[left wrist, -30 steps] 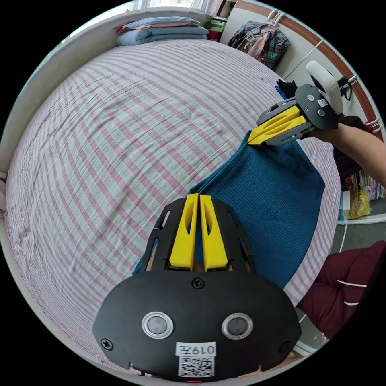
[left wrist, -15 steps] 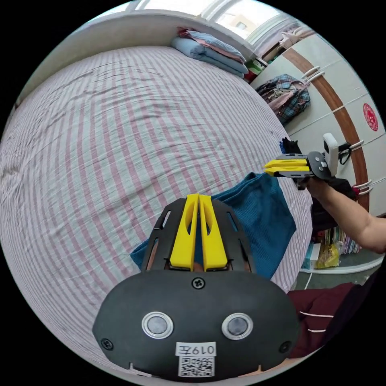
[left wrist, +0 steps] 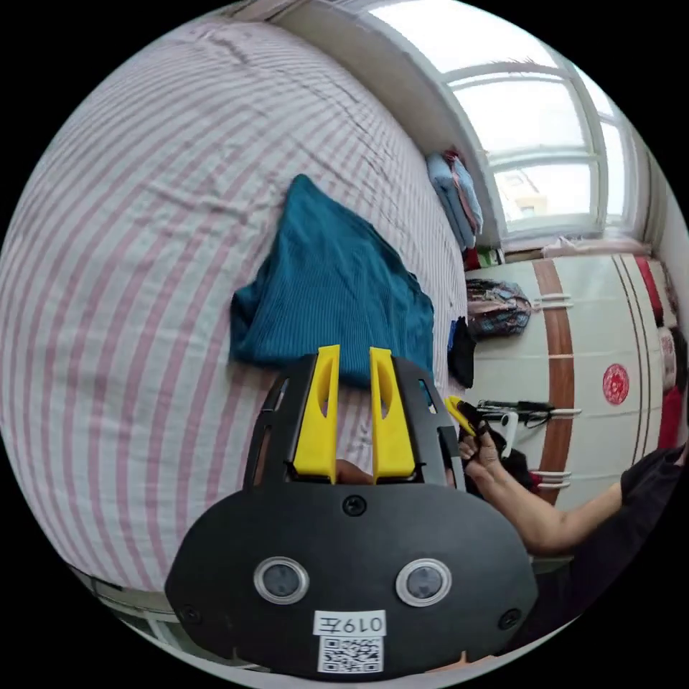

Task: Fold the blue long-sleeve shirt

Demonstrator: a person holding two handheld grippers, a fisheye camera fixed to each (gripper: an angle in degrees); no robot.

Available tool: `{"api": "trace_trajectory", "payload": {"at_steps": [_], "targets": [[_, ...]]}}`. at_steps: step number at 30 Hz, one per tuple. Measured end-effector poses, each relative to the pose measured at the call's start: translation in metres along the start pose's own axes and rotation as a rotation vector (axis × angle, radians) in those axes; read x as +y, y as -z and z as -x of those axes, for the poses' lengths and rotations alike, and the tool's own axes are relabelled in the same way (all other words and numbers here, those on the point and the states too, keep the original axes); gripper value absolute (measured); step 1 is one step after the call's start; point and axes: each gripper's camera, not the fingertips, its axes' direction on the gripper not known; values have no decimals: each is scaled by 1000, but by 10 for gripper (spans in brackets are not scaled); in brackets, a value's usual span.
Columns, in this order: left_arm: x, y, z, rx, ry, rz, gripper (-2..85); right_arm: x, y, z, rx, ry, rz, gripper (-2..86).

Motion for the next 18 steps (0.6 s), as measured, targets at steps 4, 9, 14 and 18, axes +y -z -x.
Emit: {"api": "trace_trajectory", "payload": {"at_steps": [4,9,14,18], "targets": [[60,7,75,235,346,-128,105,96,-15,-91,-270,-479,-162,111],[83,3,138,448,487,-287,146,164,-57,-145,-510,-719,-303,123],[80,5,159,505,478,-329,154,196,-74,-167,-563,-732,-384,128],[82,8,172,543,495,-381,144,205,-77,-179,-583,-690,-376,136]]}}
